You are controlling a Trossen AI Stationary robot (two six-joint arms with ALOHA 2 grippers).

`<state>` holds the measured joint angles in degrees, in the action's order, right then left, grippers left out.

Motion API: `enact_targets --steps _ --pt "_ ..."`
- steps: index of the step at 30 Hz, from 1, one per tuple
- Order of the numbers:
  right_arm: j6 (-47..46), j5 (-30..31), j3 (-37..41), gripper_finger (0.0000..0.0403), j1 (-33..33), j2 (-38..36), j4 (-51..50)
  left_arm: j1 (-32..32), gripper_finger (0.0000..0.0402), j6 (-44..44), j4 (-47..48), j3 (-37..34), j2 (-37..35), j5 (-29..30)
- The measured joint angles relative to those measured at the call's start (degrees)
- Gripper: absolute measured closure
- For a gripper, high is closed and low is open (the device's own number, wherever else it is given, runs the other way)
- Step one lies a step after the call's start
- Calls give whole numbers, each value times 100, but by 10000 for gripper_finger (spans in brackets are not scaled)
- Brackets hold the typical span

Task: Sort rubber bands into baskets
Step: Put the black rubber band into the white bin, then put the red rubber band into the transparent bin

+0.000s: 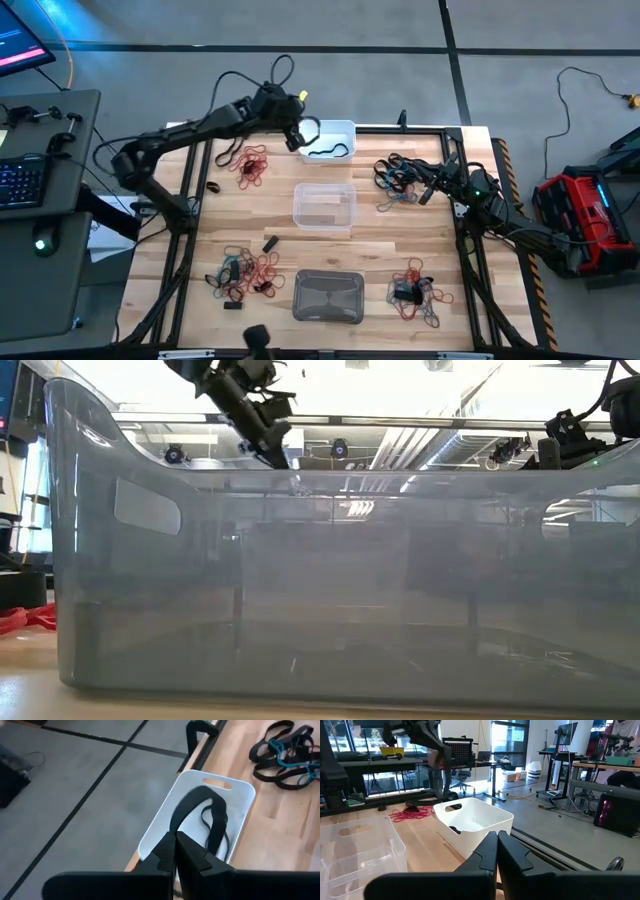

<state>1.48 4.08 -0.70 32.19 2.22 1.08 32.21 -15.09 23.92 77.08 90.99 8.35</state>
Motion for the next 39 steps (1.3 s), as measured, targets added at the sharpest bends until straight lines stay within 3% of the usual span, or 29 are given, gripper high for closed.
enact_targets --steps 12,22,27,32,39 --pt "0 0 0 402 2 0 0 9 401 -746 -119 1096 1684 -112" --pt "0 0 0 402 0 0 0 116 398 -922 -72 1200 2121 -802" --pt "1 0 1 402 2 0 0 116 368 -973 -84 1200 2114 -847" --pt "1 0 1 402 2 0 0 114 321 -760 -222 1155 2114 -1502" --pt "0 0 0 402 1 0 0 29 277 -503 -790 857 2112 -1706"
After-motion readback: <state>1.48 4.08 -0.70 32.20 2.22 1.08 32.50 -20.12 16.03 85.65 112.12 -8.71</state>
